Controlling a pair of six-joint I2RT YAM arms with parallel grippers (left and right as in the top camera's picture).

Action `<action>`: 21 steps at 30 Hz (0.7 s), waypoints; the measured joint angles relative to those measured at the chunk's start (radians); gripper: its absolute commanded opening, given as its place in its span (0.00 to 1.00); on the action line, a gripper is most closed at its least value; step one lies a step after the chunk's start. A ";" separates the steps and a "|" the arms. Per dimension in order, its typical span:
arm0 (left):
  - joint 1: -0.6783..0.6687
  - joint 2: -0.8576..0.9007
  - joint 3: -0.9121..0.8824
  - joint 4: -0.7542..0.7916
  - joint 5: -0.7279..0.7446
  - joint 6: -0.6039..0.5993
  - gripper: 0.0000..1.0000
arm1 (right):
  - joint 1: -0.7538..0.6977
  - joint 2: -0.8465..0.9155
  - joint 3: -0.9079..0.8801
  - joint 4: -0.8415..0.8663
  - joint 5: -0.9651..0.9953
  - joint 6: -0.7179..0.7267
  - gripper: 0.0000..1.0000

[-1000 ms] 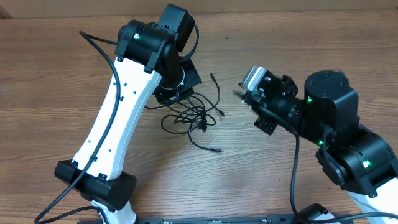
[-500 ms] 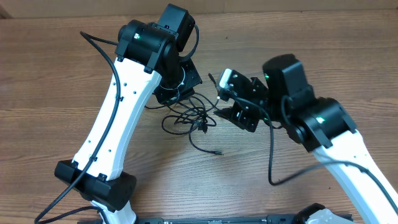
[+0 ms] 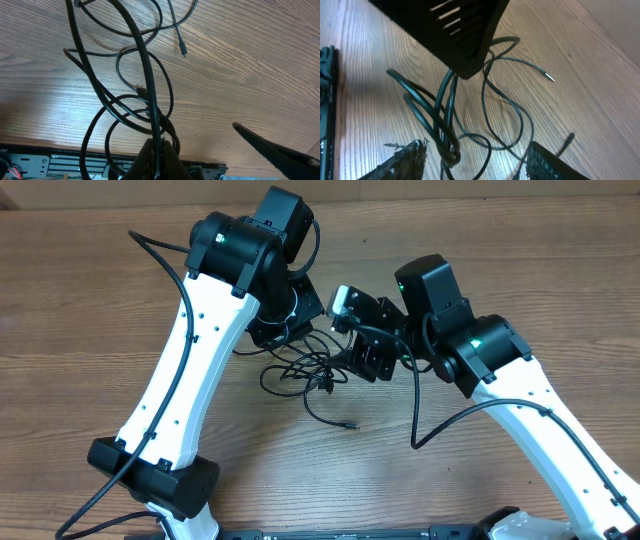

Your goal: Untangle cables

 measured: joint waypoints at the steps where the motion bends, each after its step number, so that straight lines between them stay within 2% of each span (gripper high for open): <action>1: 0.000 0.000 0.000 0.000 0.000 0.000 0.04 | 0.000 0.003 0.000 0.002 -0.008 0.001 0.61; 4: 0.000 0.000 0.000 0.000 0.000 0.000 0.04 | 0.000 0.019 0.000 0.007 -0.047 0.001 0.57; 6: 0.000 0.000 0.000 -0.001 0.000 0.000 0.04 | -0.001 0.031 0.000 0.008 -0.071 0.002 0.51; 10: 0.000 0.000 0.000 -0.004 -0.001 0.000 0.04 | -0.003 0.051 0.000 0.008 -0.106 0.003 0.20; 16: 0.000 -0.001 0.000 -0.003 0.000 0.000 0.04 | -0.006 0.055 0.000 0.007 -0.150 0.005 0.09; 18: 0.000 -0.001 0.000 -0.004 0.000 0.000 0.04 | -0.007 0.055 0.000 0.004 -0.159 0.005 0.11; 19: 0.000 -0.002 0.000 -0.004 0.000 0.000 0.04 | -0.007 0.055 0.000 0.003 -0.165 0.005 0.19; 20: 0.000 -0.002 0.000 -0.004 0.000 0.000 0.04 | -0.007 0.056 0.000 0.003 -0.169 0.005 0.39; 21: 0.000 -0.003 0.000 -0.005 0.000 0.000 0.04 | -0.007 0.056 0.000 0.003 -0.173 0.003 0.47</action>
